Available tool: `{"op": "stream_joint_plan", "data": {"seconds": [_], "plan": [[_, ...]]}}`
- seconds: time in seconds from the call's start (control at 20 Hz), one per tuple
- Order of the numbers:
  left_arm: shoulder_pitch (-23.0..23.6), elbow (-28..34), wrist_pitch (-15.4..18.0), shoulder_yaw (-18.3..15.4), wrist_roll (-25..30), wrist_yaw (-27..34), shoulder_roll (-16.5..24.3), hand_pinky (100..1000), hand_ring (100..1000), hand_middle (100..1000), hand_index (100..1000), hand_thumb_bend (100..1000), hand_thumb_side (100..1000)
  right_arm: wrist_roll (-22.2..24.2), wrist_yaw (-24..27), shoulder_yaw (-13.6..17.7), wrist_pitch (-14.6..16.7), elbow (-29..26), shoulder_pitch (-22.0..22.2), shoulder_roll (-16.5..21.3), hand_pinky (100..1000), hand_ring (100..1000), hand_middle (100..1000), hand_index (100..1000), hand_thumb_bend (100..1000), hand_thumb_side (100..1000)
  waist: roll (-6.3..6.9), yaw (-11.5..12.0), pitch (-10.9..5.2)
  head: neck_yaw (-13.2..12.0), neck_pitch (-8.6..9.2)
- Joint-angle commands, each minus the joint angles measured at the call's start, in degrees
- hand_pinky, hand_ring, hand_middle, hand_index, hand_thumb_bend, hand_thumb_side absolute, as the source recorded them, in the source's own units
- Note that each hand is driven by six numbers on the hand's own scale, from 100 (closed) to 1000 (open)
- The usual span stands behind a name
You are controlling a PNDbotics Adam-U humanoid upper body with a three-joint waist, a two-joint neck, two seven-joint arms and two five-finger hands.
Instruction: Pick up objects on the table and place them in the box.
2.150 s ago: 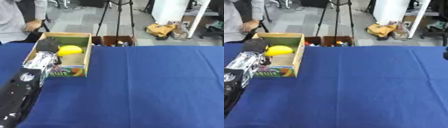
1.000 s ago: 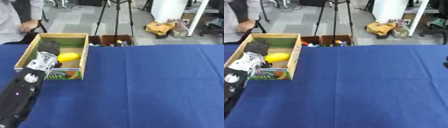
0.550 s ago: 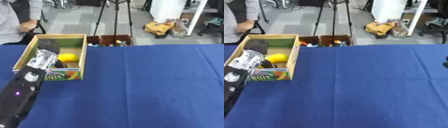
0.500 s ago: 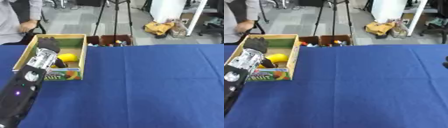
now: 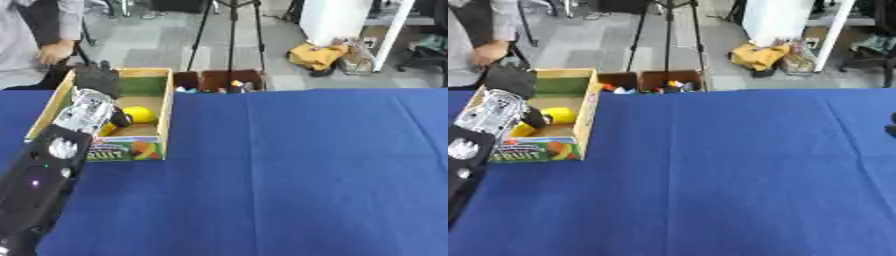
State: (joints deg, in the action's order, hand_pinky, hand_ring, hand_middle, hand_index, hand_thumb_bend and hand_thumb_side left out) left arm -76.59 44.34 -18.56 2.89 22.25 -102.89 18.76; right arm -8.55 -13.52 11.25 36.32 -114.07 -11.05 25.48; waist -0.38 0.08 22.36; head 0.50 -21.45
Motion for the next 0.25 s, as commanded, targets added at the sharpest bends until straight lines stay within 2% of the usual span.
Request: {"op": "stream_joint_plan", "data": {"seconds": [0.05,0.25], "plan": [[-1.6,4.1,0.5,0.4,-0.5,1.8,2.0,916,1000,1000,1000,453,491,-0.2,0.1,0.5,-0.1,-0.5,0.0,1.2,825,885,748,877,100,1000,0.07,0.2,-1.98,0.6,-0.56],[-0.8,9.1,0.9,1.1,0.6,4.8,3.6,860,997,1000,1000,425,490,-0.5,0.3,0.7,-0.2,-0.5,0.4,1.4,824,885,748,877,100,1000,0.08,0.6,-2.81,1.1,-1.23]]}}
